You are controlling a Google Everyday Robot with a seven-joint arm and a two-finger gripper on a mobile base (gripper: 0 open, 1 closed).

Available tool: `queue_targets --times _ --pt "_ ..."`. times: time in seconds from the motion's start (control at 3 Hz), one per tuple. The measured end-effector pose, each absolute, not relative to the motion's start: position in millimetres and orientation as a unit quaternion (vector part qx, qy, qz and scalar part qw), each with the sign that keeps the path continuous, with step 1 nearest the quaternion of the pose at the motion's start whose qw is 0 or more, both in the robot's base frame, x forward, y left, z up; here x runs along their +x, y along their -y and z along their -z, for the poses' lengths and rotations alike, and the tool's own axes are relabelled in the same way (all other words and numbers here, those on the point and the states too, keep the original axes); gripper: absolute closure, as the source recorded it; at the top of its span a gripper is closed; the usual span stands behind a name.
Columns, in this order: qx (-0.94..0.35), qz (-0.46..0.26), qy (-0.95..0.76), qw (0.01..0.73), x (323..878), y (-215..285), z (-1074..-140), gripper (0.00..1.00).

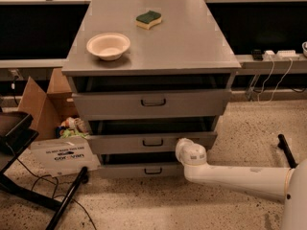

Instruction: Close middle drawer

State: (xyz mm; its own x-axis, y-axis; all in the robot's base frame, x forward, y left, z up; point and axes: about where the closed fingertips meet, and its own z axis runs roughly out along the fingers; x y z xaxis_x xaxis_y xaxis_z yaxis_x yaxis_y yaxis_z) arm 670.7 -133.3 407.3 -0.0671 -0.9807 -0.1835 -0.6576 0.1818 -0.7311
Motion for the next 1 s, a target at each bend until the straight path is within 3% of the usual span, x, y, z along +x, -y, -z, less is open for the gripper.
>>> queue_targets --times 0.33,0.67,1.0 --pt "-0.593 0.239 -0.69 0.338 670.7 133.3 -407.3 0.08" --pt "-0.593 0.239 -0.69 0.338 670.7 133.3 -407.3 0.0" --pt "-0.593 0.239 -0.69 0.338 670.7 133.3 -407.3 0.0"
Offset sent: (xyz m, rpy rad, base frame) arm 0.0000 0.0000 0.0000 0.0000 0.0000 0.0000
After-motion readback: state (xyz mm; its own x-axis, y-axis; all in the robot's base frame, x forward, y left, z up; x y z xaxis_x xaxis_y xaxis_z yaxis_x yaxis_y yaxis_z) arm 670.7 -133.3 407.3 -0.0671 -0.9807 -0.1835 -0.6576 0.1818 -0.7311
